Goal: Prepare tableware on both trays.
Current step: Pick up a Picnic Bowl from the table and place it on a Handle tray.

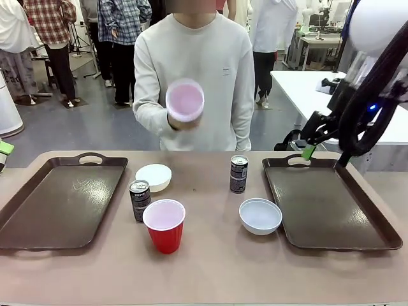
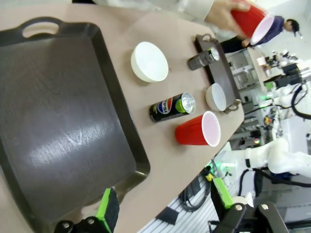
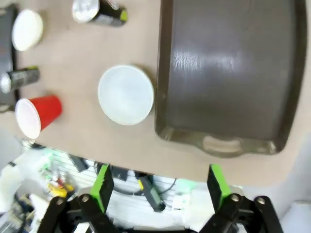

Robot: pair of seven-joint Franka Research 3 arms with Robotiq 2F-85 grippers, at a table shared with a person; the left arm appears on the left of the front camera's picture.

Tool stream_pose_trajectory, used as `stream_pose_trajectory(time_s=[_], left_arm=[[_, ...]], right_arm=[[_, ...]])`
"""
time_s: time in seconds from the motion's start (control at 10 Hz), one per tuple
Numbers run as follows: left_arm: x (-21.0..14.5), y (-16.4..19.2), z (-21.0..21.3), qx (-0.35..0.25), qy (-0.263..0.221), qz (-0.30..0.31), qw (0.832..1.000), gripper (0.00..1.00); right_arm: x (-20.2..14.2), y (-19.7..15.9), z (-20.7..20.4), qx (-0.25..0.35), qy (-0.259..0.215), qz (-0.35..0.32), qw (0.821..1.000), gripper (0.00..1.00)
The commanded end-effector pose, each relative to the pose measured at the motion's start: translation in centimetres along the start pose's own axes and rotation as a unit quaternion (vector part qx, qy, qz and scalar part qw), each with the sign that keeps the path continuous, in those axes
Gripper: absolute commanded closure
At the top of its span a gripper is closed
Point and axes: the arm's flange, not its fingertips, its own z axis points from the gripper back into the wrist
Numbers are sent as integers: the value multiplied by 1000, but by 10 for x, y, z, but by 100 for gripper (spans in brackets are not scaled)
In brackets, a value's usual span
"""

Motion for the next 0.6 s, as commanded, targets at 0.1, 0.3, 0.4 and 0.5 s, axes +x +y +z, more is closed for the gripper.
stream_pose_trajectory(time_s=[0.1, 0.3, 0.4, 0.5], left_arm=[[0, 1, 1, -9, -5, -4, 1000, 0], [0, 1, 1, -9, -5, -4, 1000, 0], [0, 1, 1, -9, -5, -4, 1000, 0], [0, 1, 1, -9, -5, -4, 1000, 0]], right_arm=[[-5, 44, -71, -74, -32, -17, 997, 0], [-6, 55, -107, -97, -51, -22, 994, 0], [-2, 54, -121, -100, -38, -26, 994, 0], [7, 50, -133, -85, -16, -26, 996, 0]])
